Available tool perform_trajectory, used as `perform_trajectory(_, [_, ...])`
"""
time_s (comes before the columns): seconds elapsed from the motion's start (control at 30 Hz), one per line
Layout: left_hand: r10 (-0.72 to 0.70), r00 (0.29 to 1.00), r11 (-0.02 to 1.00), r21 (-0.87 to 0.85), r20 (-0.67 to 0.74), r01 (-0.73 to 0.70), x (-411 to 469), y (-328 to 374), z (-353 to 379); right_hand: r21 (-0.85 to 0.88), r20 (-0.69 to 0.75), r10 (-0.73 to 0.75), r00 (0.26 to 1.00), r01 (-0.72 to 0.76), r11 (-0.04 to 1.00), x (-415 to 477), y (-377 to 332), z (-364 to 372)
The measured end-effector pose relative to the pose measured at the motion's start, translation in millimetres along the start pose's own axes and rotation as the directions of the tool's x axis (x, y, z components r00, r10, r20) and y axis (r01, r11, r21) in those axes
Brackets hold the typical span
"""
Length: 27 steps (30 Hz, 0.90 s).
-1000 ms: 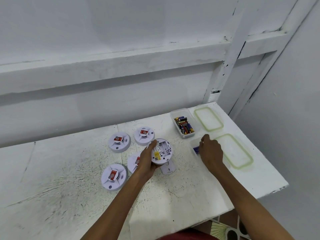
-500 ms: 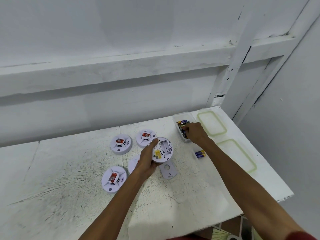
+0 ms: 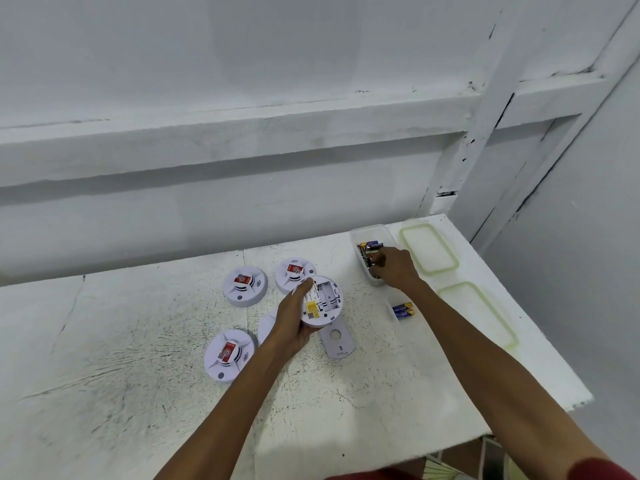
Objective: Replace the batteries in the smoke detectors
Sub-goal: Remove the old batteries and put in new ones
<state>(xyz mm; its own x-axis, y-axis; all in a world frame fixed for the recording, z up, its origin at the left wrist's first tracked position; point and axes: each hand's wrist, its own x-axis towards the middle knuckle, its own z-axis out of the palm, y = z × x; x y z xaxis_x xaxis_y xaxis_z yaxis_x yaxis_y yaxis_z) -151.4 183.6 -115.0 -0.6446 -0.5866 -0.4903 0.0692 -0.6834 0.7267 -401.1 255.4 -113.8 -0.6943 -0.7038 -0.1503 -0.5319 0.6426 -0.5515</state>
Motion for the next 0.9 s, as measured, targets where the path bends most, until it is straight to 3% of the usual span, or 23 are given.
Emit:
perform_trajectory(0.17, [-0.002, 1.0, 1.0, 0.006, 0.009, 0.002, -0.9, 1.7, 2.0, 0.195, -0.253, -0.066, 0.965, 0.117, 0.974, -20.3, -19.1, -6.0])
perform_trajectory(0.3, [-0.01, 1.0, 1.0, 0.011, 0.002, 0.01, -1.0, 1.9, 2.7, 0.397, -0.135, -0.041, 0.99, 0.092, 0.913, -39.7, -41.5, -9.9])
perform_trajectory(0.67, [-0.004, 1.0, 0.999, 0.038, -0.029, 0.005, -2.3, 8.9, 1.6, 0.651, -0.067, -0.042, 0.997, 0.076, 0.756, -69.5, -70.1, 3.9])
perform_trajectory(0.9, [0.002, 1.0, 0.997, 0.076, -0.03, 0.0, -6.4, 12.9, 1.2, 0.533, -0.06, -0.218, 0.974, 0.216, 0.818, -84.2, -77.7, 5.6])
